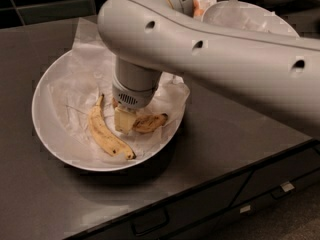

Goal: Pick banana from white bowl

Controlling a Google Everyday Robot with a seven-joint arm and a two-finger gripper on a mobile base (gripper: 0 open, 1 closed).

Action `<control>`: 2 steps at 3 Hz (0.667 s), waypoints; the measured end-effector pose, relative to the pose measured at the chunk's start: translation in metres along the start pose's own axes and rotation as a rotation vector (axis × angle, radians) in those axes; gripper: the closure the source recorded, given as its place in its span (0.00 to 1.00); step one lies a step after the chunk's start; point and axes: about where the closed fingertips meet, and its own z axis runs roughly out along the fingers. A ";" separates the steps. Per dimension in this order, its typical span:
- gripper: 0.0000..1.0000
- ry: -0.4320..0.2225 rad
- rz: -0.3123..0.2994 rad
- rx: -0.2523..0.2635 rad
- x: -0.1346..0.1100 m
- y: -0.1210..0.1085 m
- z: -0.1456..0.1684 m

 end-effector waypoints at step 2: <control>0.49 0.019 0.015 -0.001 0.003 -0.002 0.005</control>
Offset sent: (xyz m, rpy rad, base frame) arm 0.0065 -0.0044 -0.0233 -0.0410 0.0421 -0.0407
